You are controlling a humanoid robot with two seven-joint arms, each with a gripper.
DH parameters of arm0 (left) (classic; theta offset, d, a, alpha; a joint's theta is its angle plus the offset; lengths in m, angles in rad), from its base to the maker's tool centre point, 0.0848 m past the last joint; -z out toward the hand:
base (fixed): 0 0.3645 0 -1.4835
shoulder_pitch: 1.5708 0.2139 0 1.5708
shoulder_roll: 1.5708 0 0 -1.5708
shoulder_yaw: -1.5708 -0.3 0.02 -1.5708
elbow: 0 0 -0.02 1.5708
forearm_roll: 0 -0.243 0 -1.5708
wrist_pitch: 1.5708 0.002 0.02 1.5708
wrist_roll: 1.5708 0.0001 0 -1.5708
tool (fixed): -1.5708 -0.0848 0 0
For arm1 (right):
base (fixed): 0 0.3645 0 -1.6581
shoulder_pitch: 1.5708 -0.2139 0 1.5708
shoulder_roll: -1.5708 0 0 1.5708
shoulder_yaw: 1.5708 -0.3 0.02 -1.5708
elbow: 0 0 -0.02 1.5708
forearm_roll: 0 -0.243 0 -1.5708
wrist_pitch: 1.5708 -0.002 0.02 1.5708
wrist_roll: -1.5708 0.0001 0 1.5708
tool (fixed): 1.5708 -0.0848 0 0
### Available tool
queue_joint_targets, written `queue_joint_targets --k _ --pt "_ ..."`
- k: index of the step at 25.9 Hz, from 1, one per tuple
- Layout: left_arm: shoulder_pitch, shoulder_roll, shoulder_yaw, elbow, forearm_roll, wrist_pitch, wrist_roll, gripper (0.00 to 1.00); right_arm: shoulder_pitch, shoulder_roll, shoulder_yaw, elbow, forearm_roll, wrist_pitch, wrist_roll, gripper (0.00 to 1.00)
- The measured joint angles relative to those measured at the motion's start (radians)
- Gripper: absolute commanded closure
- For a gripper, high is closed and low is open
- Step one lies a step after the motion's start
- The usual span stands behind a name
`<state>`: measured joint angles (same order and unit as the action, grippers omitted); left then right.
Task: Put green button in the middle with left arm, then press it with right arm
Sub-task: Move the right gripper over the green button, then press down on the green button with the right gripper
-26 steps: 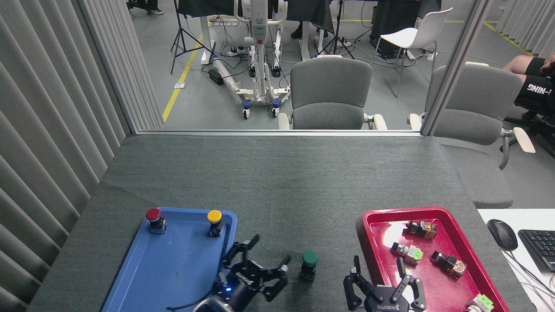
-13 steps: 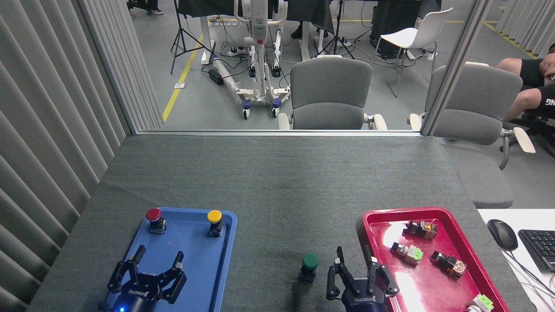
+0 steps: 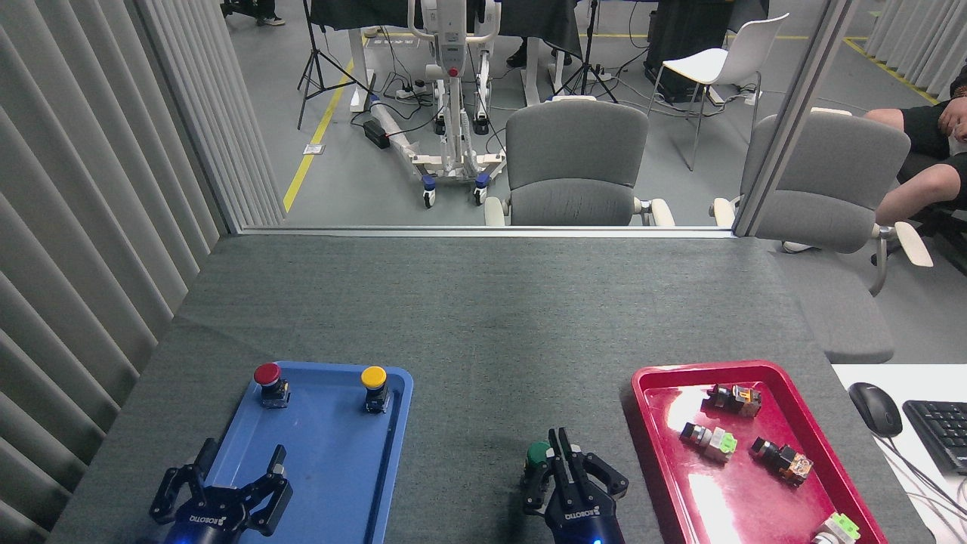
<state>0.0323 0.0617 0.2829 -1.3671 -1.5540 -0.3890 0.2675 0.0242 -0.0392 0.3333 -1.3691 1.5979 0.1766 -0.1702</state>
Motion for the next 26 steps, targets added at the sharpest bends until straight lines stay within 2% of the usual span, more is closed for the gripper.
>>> queue_joint_targets --k 3,9,22,23,24,26 --pt "0.000 0.001 0.015 0.002 0.015 -0.006 -0.001 0.00 -0.024 0.003 0.025 0.046 -0.001 0.019 0.001 0.81" --pt "0.000 0.003 0.025 -0.008 0.072 -0.022 0.014 0.01 -0.034 0.005 0.034 0.076 -0.002 0.024 0.002 0.80" --pt "0.007 0.021 -0.022 -0.019 0.082 0.036 -0.021 0.01 -0.016 -0.002 0.036 0.114 -0.006 0.022 -0.010 0.78" --pt "0.008 0.023 -0.023 -0.020 0.083 0.036 -0.023 0.01 -0.015 -0.003 0.036 0.114 -0.006 0.022 -0.011 0.75" --pt "0.008 0.024 -0.023 -0.020 0.083 0.036 -0.024 0.01 -0.013 -0.004 0.037 0.115 -0.007 0.022 -0.011 0.65" --pt "0.011 0.026 -0.023 -0.021 0.084 0.037 -0.027 0.01 -0.009 -0.005 0.037 0.113 -0.008 0.023 -0.015 0.34"
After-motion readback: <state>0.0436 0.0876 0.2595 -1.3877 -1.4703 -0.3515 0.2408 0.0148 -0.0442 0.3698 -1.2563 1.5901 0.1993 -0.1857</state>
